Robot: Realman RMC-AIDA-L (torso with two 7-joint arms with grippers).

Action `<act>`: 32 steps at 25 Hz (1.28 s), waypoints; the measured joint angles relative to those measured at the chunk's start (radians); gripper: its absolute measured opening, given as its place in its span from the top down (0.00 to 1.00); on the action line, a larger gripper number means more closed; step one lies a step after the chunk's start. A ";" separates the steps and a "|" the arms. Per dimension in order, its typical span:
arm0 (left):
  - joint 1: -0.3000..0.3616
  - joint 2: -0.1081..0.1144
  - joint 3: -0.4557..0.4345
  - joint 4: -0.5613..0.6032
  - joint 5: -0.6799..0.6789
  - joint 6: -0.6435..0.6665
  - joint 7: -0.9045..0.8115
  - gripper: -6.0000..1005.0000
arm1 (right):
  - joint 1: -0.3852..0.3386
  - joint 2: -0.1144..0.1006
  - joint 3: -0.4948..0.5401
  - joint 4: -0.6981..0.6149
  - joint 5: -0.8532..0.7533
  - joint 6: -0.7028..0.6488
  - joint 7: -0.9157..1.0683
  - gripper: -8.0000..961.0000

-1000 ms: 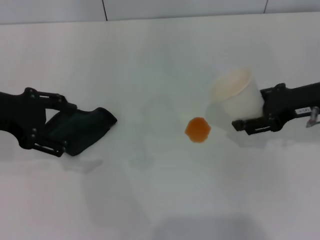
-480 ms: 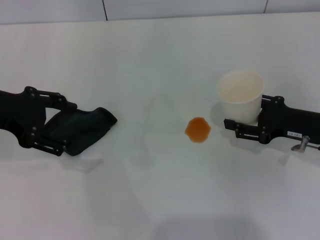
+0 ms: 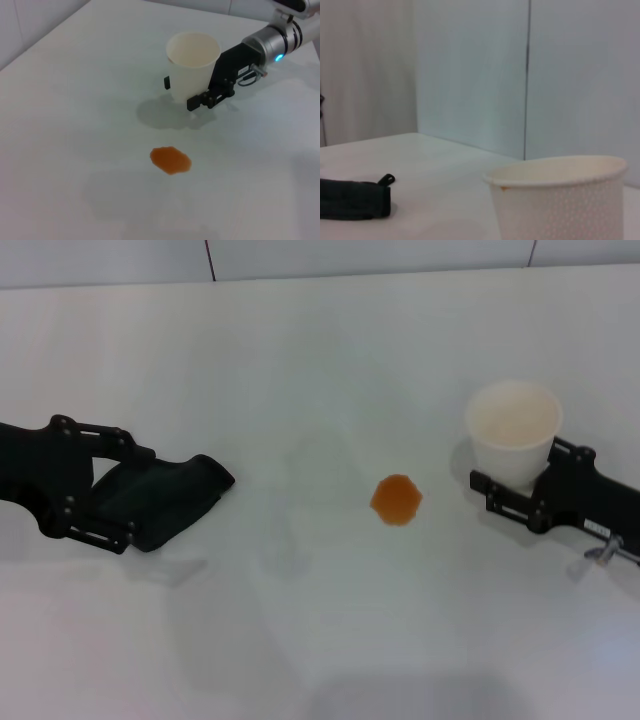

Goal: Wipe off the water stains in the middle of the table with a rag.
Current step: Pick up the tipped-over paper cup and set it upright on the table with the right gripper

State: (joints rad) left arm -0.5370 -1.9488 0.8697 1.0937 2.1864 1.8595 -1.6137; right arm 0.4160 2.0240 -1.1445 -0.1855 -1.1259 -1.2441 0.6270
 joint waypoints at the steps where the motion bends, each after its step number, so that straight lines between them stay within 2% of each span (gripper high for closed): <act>1: 0.000 0.000 0.000 0.000 0.000 0.000 0.000 0.11 | -0.001 0.001 0.001 0.014 0.001 0.001 -0.003 0.20; 14: -0.002 -0.005 0.004 -0.004 0.001 -0.003 0.000 0.11 | 0.009 0.004 0.003 0.135 0.058 -0.037 -0.069 0.18; 21: -0.003 -0.009 0.005 -0.005 0.001 -0.003 0.000 0.11 | 0.058 0.004 0.003 0.207 0.068 -0.039 -0.113 0.17; 32: -0.002 -0.012 0.005 -0.006 0.001 -0.004 0.000 0.11 | 0.062 0.004 0.016 0.222 0.069 -0.024 -0.119 0.16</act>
State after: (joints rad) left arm -0.5390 -1.9606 0.8745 1.0875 2.1875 1.8552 -1.6138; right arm 0.4777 2.0280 -1.1283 0.0366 -1.0573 -1.2685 0.5081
